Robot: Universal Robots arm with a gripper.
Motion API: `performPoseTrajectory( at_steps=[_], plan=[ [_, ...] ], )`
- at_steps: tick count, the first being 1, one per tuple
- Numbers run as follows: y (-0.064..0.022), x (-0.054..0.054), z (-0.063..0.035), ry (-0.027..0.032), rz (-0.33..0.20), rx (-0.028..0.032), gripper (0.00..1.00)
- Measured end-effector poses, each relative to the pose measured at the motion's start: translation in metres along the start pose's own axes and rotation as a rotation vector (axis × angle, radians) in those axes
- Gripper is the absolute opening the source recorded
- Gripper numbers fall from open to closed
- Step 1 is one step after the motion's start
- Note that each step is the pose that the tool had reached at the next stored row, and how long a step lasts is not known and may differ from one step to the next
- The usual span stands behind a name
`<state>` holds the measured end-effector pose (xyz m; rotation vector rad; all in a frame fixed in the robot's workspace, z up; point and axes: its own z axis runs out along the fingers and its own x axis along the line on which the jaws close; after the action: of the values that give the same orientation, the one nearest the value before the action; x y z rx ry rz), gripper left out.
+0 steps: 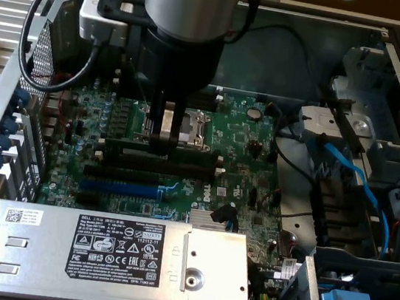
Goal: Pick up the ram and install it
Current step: 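Insert the ram into the slot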
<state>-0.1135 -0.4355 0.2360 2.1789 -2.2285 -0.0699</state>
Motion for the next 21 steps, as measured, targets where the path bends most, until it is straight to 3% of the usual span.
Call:
performPoseTrajectory(
  at_steps=[21],
  plan=[
    [0.0004, 0.0000, 0.0030, 0.0000, 0.000, 0.0000, 0.12]
  ],
)
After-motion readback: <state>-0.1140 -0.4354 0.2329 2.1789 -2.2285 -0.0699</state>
